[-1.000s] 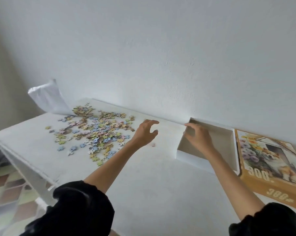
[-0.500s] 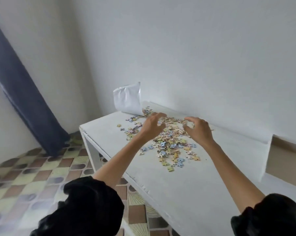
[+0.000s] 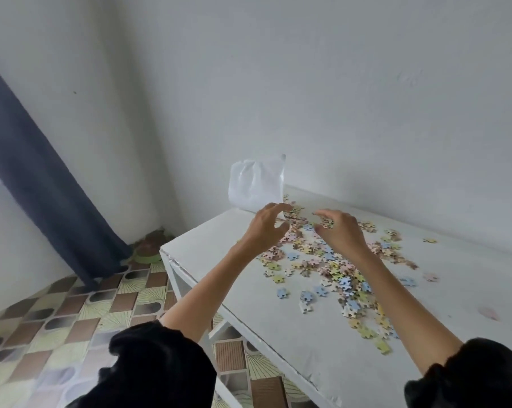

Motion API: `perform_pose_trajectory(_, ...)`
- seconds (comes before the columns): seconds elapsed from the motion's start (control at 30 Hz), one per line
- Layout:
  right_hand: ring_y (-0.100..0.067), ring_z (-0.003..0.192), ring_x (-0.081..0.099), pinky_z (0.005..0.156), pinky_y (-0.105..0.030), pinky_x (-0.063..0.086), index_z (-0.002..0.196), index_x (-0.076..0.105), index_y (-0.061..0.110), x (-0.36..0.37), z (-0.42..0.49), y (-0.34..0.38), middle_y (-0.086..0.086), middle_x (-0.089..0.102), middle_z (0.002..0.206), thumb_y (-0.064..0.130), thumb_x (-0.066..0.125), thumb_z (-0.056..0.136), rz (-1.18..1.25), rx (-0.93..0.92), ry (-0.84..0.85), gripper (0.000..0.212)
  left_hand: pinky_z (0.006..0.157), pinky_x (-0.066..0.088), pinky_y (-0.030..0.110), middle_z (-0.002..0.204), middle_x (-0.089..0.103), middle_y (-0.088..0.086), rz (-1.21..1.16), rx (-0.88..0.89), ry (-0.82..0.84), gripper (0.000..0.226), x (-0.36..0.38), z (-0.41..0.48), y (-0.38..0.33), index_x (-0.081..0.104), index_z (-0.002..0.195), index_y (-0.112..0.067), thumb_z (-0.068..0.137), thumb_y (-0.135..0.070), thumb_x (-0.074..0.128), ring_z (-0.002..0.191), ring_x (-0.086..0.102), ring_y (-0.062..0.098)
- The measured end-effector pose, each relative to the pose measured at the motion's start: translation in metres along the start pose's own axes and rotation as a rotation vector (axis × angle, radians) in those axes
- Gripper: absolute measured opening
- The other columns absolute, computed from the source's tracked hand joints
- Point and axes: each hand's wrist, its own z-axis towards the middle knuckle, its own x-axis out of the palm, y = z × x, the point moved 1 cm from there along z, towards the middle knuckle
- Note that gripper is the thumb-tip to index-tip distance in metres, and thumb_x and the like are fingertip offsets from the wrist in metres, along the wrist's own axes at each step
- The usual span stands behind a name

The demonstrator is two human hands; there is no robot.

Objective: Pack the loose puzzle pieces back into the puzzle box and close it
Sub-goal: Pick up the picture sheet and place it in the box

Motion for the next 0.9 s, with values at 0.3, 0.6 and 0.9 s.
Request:
perform_pose_trajectory(0.3, -0.027, 0.13, 0.039, 0.104, -0.036, 0.033, 0.141, 0.031, 0.011, 0.05, 0.101, -0.002, -0.012, 0.042, 0.142, 0.034, 0.06, 0.086, -0.029, 0.079, 0.111, 0.066, 0.092, 0.025, 0.01, 0.128, 0.054, 0.015, 0.041, 0.117, -0.054, 0.034, -0.02, 0.1, 0.064, 0.056, 0.122, -0.006, 0.088, -0.009, 0.058, 0.12, 0.049, 0.025)
perform_pose_trajectory(0.6, -0.028, 0.127, 0.041, 0.101, -0.037, 0.036, 0.143, 0.023, 0.009, 0.122, 0.168, 0.014, -0.011, 0.044, 0.139, 0.029, 0.063, 0.083, 0.064, 0.224, 0.212, 0.075, 0.096, 0.036, 0.022, 0.126, 0.055, 0.012, 0.007, 0.091, -0.023, 0.034, -0.024, 0.145, 0.138, 0.057, 0.121, -0.01, 0.087, -0.009, 0.058, 0.118, 0.05, 0.025)
perform_pose_trajectory(0.9, -0.023, 0.078, 0.062, 0.068, -0.025, 0.043, 0.094, 0.068, 0.0, 0.15, 0.15, 0.007, -0.007, 0.07, 0.089, 0.003, 0.06, 0.079, 0.026, 0.191, 0.008, 0.017, 0.082, 0.045, 0.028, 0.111, 0.061, 0.004, -0.078, 0.128, -0.139, 0.021, -0.068, 0.182, 0.172, 0.064, 0.107, -0.017, 0.089, -0.014, 0.054, 0.097, 0.057, 0.017)
